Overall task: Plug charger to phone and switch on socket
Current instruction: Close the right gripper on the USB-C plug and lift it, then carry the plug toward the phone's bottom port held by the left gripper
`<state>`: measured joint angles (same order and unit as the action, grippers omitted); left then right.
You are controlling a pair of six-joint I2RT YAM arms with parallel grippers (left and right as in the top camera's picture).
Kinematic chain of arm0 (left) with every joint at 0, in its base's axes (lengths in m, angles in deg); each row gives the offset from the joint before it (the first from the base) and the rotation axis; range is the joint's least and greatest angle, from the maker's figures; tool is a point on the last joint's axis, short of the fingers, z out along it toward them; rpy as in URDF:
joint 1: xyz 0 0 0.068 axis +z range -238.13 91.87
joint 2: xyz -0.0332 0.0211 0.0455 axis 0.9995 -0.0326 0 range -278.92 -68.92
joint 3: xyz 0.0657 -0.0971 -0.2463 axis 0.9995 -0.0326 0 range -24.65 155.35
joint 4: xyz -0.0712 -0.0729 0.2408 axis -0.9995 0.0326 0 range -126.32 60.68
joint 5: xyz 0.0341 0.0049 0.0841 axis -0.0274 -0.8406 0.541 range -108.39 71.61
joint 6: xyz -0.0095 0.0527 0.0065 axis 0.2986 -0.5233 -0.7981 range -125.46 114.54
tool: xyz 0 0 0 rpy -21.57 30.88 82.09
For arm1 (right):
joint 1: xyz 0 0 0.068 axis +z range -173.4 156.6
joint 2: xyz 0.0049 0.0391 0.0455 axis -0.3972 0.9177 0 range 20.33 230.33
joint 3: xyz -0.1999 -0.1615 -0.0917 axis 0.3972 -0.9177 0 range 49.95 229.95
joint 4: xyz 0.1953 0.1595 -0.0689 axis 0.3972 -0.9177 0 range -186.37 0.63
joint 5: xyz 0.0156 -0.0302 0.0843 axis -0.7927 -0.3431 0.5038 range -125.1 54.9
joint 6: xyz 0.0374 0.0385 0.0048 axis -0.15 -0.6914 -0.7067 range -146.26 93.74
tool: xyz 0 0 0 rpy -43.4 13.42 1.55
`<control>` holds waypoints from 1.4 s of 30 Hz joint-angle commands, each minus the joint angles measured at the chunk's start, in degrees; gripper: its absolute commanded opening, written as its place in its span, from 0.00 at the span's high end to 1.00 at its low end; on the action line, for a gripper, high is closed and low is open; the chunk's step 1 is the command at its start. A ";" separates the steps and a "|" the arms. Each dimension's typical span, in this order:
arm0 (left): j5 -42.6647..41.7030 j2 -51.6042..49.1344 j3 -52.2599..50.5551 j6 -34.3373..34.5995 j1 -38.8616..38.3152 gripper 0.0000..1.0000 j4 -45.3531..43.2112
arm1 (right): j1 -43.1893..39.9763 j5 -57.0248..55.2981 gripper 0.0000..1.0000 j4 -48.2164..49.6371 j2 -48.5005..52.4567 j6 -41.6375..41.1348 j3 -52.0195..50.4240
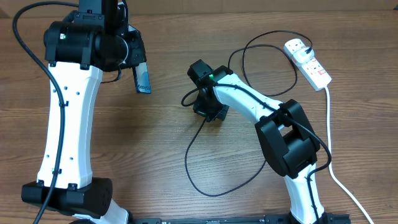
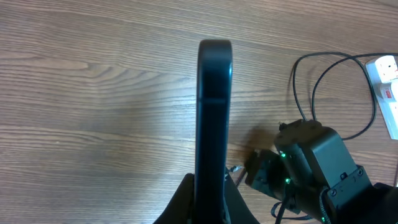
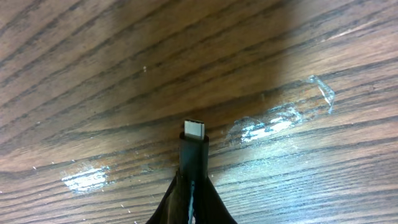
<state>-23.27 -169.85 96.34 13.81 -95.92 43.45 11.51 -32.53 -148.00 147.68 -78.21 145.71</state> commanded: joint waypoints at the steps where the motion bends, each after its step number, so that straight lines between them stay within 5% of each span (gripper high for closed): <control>1: -4.76 0.04 0.13 -0.87 -0.20 0.96 -0.63 | -0.57 1.29 0.96 -0.22 -0.85 4.00 0.22; 18: -41.22 0.04 0.13 4.17 6.56 0.96 -16.76 | -1.20 8.94 0.96 -5.53 -29.88 19.98 0.68; 23: -50.01 0.04 0.13 5.64 8.22 0.96 -18.99 | -0.87 20.41 0.96 -5.88 -33.09 28.17 0.68; 42: -53.51 -0.02 0.13 5.64 8.20 0.96 -18.23 | 1.42 26.03 0.96 -0.55 -43.93 28.65 0.70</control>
<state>-73.15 -169.87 96.23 18.60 -87.66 25.39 12.69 -7.61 -148.92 107.52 -50.21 145.78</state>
